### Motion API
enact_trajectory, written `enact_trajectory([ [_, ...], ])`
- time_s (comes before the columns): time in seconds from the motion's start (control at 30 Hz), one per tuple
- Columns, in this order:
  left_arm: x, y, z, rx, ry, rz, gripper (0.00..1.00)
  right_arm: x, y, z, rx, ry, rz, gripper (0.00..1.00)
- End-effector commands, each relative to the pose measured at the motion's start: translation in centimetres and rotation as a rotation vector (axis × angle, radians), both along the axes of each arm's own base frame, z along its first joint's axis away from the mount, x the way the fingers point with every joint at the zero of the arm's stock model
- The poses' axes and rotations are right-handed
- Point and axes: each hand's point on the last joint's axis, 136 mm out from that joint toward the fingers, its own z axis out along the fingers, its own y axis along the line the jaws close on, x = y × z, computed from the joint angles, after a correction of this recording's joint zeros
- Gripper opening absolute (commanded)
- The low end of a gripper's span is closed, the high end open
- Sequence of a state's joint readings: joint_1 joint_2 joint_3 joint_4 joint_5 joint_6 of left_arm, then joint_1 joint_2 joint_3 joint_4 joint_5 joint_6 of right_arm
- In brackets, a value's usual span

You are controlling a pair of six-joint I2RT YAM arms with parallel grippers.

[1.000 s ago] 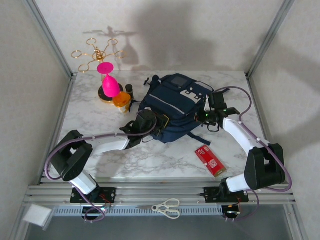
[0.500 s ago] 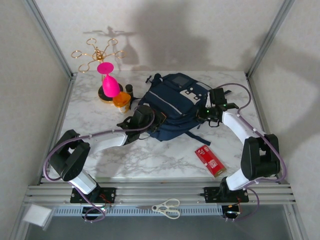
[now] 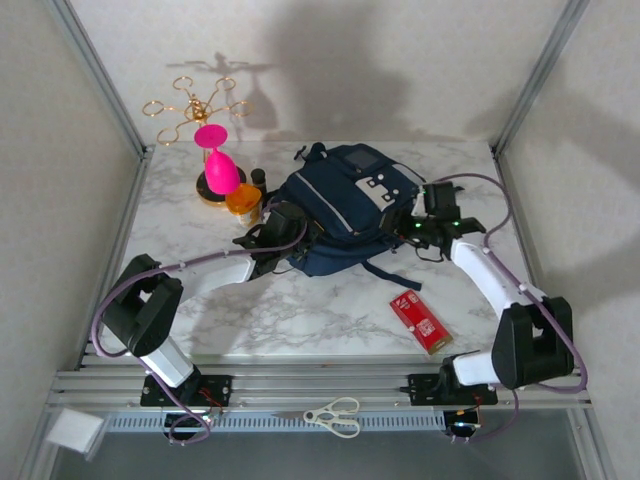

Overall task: Pack the student bag
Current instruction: Unzip the student bag at the top-center of the table.

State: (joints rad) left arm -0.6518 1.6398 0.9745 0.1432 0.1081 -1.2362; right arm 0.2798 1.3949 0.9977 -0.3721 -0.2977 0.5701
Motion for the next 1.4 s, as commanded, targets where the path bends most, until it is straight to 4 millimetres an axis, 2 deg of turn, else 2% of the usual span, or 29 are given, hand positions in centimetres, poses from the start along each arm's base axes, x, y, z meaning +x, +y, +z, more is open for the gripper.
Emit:
enact_trajectory([
  [0.0, 2.1, 1.1, 1.3, 0.029, -0.064, 0.064, 0.0, 1.3, 4.4, 1.5, 0.185, 0.033, 0.02, 0.53],
  [0.07, 2.1, 0.9, 1.4, 0.021, -0.064, 0.057, 0.0, 2.2, 4.3, 0.2, 0.154, 0.071, -0.02, 0.53],
  [0.4, 2.2, 0.0, 1.4, 0.009, -0.063, 0.025, 0.0, 6.2, 4.2, -1.7, 0.168, 0.079, -0.14, 0.46],
  [0.5, 2.1, -0.3, 1.2, 0.011, -0.058, 0.012, 0.0, 7.0, 4.8, -0.9, 0.223, 0.056, -0.128, 0.36],
  [0.6, 2.1, -0.5, 1.3, 0.029, -0.061, -0.005, 0.0, 7.3, 4.9, 0.3, 0.238, 0.025, -0.12, 0.21],
  [0.67, 2.0, -0.8, 1.7, 0.029, -0.068, -0.027, 0.02, 7.1, 4.8, 0.8, 0.248, 0.007, -0.117, 0.07],
  [0.73, 1.6, -0.7, 2.4, 0.035, -0.069, -0.04, 0.14, 6.8, 5.0, 1.3, 0.276, 0.01, -0.115, 0.01],
  [0.87, -0.2, 0.2, 3.6, 0.098, -0.071, -0.042, 0.33, 5.9, 5.8, 3.4, 0.368, -0.007, -0.083, 0.0],
  [0.93, -1.6, 0.7, 3.3, 0.125, -0.039, -0.035, 0.36, 5.5, 6.0, 4.1, 0.396, -0.009, -0.069, 0.0],
  [1.0, -3.0, 0.5, 3.9, 0.112, -0.043, -0.024, 0.38, 5.0, 6.2, 4.6, 0.419, -0.006, -0.064, 0.0],
  [1.1, -5.3, -1.3, 5.1, 0.057, -0.058, -0.028, 0.42, 3.9, 6.9, 5.3, 0.489, 0.003, -0.043, 0.0],
  [1.23, -7.5, -3.6, 5.7, -0.025, -0.039, -0.013, 0.48, 3.1, 7.8, 5.7, 0.561, 0.044, -0.007, 0.0],
  [1.3, -7.7, -4.7, 6.1, -0.055, -0.044, 0.008, 0.48, 3.0, 8.0, 6.0, 0.578, 0.047, -0.006, 0.0],
  [1.37, -7.3, -5.3, 6.1, -0.015, -0.044, 0.031, 0.47, 2.9, 7.9, 6.3, 0.581, 0.033, -0.014, 0.0],
])
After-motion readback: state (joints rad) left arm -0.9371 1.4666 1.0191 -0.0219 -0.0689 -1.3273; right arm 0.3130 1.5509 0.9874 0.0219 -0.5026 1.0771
